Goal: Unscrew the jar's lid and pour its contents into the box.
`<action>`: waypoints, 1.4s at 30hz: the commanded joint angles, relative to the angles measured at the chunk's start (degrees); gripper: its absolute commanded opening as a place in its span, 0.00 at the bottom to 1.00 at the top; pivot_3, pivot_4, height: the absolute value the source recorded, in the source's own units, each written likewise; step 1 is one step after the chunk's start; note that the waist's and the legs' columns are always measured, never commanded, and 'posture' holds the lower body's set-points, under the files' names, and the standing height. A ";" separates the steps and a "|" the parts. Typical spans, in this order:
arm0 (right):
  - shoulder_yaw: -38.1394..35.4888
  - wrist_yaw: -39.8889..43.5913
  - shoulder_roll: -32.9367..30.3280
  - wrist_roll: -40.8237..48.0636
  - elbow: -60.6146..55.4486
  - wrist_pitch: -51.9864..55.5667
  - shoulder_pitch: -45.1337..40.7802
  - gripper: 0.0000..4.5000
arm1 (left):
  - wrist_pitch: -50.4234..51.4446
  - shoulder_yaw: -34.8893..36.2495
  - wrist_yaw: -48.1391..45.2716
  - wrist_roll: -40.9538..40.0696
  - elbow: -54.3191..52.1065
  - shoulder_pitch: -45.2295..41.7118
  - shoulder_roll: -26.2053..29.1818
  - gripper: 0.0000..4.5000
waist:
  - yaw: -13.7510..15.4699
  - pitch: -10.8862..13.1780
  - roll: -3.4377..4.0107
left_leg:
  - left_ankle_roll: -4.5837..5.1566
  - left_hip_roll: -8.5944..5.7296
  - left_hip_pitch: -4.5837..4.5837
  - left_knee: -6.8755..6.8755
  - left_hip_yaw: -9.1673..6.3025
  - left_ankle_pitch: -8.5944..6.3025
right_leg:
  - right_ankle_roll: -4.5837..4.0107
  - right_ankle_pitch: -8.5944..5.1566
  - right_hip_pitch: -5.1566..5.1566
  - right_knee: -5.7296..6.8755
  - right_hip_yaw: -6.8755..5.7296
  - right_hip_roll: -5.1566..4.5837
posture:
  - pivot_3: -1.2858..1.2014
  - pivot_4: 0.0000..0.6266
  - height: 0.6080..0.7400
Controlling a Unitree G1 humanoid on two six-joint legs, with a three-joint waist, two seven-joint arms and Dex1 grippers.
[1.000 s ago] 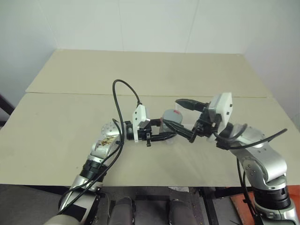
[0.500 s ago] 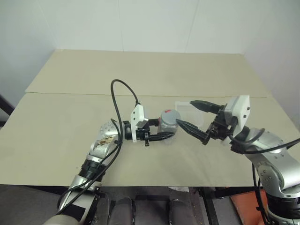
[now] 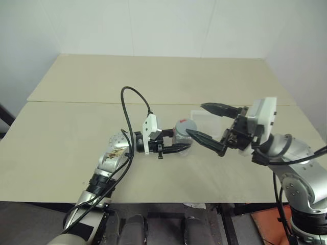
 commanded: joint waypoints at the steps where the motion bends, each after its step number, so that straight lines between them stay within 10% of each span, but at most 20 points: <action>1: 5.25 -1.53 0.44 -6.65 1.74 -1.40 -3.32 0.99 | -0.42 -0.08 -0.52 -0.84 -1.28 -1.20 -0.37 0.46 | -0.12 0.00 0.00 | 0.00 0.00 0.00 0.01 0.01 0.00 | 0.00 0.00 0.00 0.01 0.01 0.00 | 0.52 0.24 1.00; 42: -6.03 3.74 -3.78 -4.07 2.15 -2.17 7.49 0.99 | -1.69 0.03 -1.84 -0.52 -0.34 -0.92 -0.26 0.46 | 0.19 0.00 0.00 | 0.00 0.00 0.00 0.01 0.00 0.00 | 0.00 0.00 0.01 0.01 -0.01 0.00 | 0.52 0.24 1.00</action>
